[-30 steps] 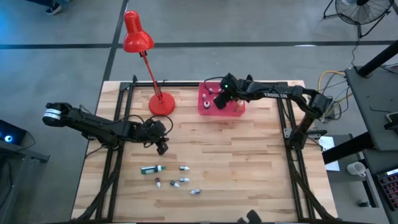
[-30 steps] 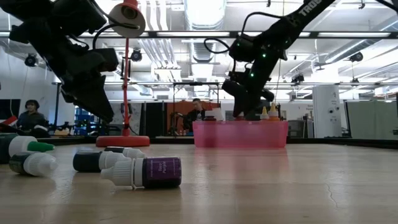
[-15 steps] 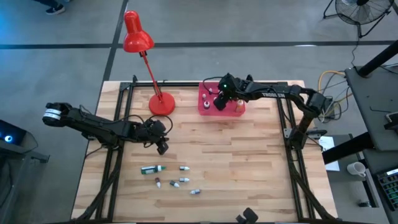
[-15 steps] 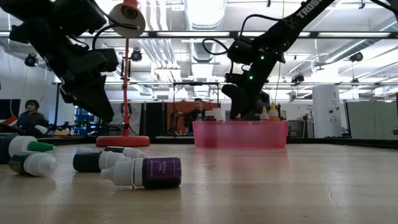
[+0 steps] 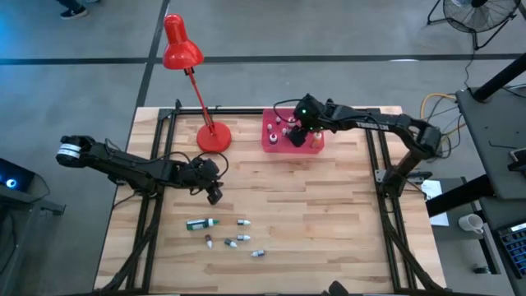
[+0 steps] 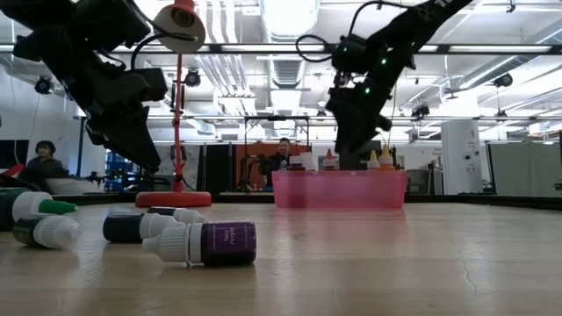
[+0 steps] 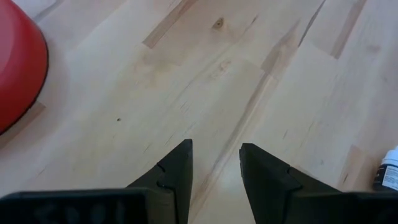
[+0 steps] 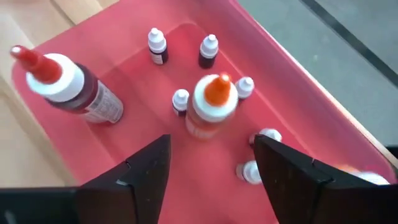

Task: Pick & Place food coloring
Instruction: Put the large green food coloring bottle into the red bin

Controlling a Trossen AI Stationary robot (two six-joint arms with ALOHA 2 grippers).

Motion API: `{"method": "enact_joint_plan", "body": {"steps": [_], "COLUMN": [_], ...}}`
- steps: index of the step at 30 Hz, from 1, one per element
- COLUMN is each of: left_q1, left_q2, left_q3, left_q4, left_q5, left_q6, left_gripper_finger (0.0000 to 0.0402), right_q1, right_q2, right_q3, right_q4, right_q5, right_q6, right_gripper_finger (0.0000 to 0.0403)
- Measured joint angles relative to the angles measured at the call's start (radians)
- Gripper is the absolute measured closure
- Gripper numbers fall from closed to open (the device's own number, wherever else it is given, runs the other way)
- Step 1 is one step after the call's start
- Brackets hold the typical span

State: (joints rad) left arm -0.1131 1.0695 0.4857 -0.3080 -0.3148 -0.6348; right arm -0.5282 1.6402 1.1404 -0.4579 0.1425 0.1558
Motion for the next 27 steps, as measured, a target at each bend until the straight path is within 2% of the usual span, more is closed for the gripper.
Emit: {"method": "enact_joint_plan", "body": {"steps": [5,7,9,12,20,23,27], "left_q1": [0.0,0.0,0.0,-0.008,-0.039,-0.074,-0.151], "left_q2": [0.0,0.0,0.0,0.0,-0.003,-0.007,-0.008], "left_q3": [0.0,0.0,0.0,0.0,0.011,0.047,0.105], "left_q4": [-0.001,-0.011,-0.032,-0.07,-0.155,-0.227,-0.35], "left_q5": [0.027,0.082,0.148,0.202,0.25,0.252,0.251], "left_q6": [0.006,0.008,0.025,0.058,0.096,0.11,0.115], "left_gripper_finger": [0.0296,0.0296,0.0296,0.0296,0.0296,0.0296,0.0296], "right_q1": [0.026,0.051,0.094,0.174,0.414,0.485,0.56], "right_q2": [-0.087,-0.119,-0.141,-0.159,-0.138,-0.118,-0.075], "right_q3": [-0.001,-0.001,-0.001,-0.001,-0.001,-0.001,-0.001], "right_q4": [-0.037,-0.033,-0.033,-0.033,-0.024,0.019,0.163], "right_q5": [-0.11,-0.181,-0.209,-0.205,-0.166,-0.166,-0.166], "right_q6": [0.068,0.075,0.076,0.073,0.071,0.07,0.069], "right_gripper_finger": [0.0169,0.0168,0.0168,0.017,0.017,0.017,0.017]}}
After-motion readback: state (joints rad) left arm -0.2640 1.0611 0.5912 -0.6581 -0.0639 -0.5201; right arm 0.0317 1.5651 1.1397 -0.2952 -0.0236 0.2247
